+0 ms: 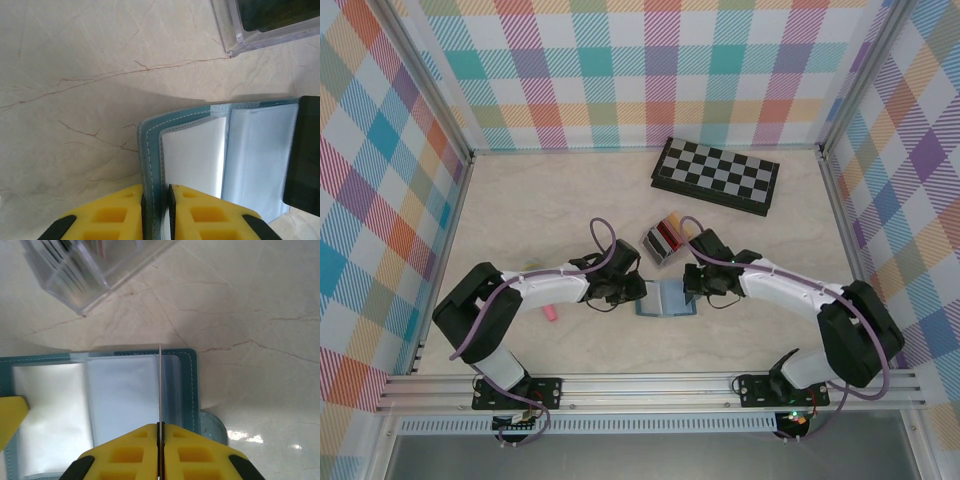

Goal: Put the credit cards into the card holder

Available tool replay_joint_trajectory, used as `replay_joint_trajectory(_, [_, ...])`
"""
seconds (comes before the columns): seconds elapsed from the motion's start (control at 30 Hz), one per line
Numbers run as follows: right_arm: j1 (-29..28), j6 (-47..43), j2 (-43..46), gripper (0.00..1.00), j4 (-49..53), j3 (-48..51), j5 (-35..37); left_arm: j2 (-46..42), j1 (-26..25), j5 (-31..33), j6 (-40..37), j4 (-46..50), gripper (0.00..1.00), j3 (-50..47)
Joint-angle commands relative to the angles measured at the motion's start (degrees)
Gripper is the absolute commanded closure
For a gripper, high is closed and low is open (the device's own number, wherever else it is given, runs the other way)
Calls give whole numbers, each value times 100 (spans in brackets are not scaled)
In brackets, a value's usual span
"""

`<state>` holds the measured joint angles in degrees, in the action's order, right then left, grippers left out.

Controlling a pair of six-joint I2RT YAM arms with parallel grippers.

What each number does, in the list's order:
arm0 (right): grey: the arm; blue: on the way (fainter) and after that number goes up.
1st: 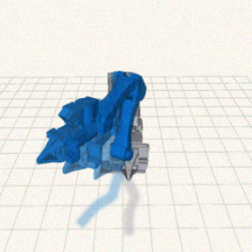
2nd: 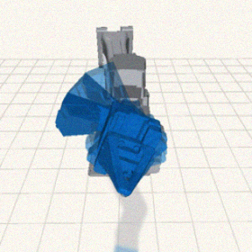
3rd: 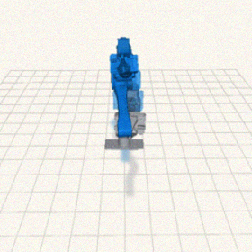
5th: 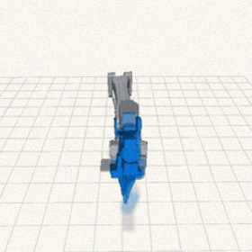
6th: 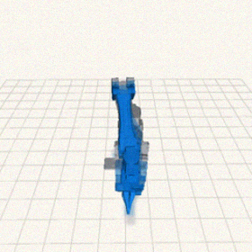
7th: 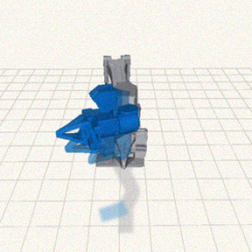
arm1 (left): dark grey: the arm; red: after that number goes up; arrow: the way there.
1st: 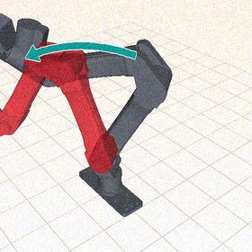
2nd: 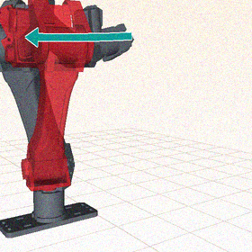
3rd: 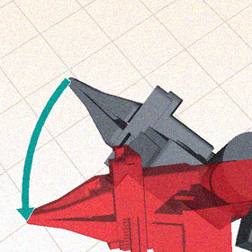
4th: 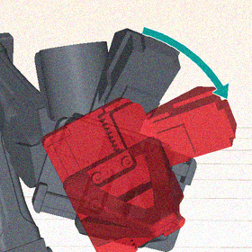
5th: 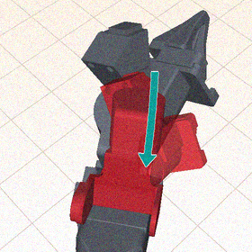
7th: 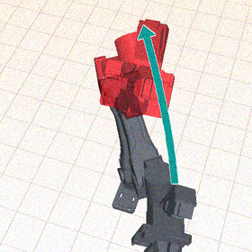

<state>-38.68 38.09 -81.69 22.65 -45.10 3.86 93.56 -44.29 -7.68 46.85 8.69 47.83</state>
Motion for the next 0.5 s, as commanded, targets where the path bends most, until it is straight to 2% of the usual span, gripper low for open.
replay_joint_trajectory(0.0, [-32, -71, -194, 90, -131, 106, -111, 115, 52, -56, -106, 109, 81, 116])
replay_joint_trajectory(0.47, [-123, 182, -233, 90, -906, 51, -1030, 189, 51, -94, -88, 50, 82, 140])
